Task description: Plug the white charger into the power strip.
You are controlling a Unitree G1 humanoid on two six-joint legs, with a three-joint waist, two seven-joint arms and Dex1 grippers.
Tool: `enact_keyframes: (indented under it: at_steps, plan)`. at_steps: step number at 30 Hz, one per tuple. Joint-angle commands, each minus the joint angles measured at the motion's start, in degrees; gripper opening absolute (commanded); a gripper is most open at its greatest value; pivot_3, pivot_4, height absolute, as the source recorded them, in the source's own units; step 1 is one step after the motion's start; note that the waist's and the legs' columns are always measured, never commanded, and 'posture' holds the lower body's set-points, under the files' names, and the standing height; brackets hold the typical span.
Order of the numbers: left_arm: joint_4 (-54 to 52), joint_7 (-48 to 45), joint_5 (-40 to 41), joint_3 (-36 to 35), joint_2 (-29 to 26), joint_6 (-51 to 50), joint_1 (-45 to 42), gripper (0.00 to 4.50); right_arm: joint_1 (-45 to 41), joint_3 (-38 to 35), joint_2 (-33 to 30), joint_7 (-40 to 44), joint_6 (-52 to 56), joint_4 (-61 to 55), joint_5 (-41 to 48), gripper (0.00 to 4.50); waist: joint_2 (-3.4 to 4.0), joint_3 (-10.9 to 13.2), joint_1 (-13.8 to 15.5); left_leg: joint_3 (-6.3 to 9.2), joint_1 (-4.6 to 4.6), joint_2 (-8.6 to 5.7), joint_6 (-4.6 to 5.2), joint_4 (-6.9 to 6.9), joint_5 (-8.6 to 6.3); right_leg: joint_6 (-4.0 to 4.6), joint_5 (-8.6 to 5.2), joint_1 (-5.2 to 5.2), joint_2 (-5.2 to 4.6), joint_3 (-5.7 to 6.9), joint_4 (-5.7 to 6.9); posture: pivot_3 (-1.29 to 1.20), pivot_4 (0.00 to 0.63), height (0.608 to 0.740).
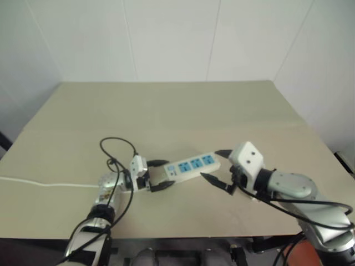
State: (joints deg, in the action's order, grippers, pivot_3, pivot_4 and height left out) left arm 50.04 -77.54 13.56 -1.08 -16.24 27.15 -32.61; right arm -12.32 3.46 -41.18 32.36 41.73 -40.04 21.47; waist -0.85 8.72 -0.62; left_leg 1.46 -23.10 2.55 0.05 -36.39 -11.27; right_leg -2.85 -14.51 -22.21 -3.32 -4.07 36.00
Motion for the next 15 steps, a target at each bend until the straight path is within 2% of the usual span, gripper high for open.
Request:
enact_keyframes:
  at_steps: [1, 8, 12, 15]
  plan:
    - [0.88, -0.15, 0.11, 0.45, 0.86, -0.48, 0.75, 3.22, -0.28, -1.36, -0.1, -0.19, -0.01, -1.57, -0.13, 4.5, 0.02, -0.02, 0.01, 0.0, -0.01, 0.0, 0.0, 0.0, 0.0, 0.0, 0.0, 0.0, 0.0, 0.0, -0.01, 0.0, 0.15, 0.74]
    - [-1.67, -2.95, 0.08, 1.39, -0.87, -1.16, 0.59, 3.22, -0.73, -3.51, -2.26, 0.67, 4.23, -3.28, 2.07, 4.5, 0.03, -0.02, 0.01, 0.0, -0.02, 0.0, 0.0, 0.0, 0.0, -0.02, -0.01, -0.01, -0.01, 0.01, -0.01, 0.0, 0.15, 0.74]
    - [-3.26, -8.44, 0.46, 2.63, -3.32, -1.89, 0.14, 3.22, -7.3, -7.15, -7.66, 0.57, 19.47, -5.74, 7.59, 4.5, 0.01, -0.01, -0.33, -0.01, -0.11, 0.01, 0.0, 0.0, 0.0, 0.09, 0.05, -0.09, -0.01, 0.0, -0.04, 0.0, 0.15, 0.74]
    - [-5.31, -11.73, 2.83, 2.47, -3.57, -5.01, 0.29, 3.22, -15.94, -7.96, -12.21, 2.51, 34.19, -4.93, 13.68, 4.5, 0.01, -0.01, -0.42, 0.0, -0.05, 0.05, 0.0, 0.12, 0.0, 0.13, 0.03, -0.1, 0.01, 0.01, -0.06, 0.0, 0.15, 0.74]
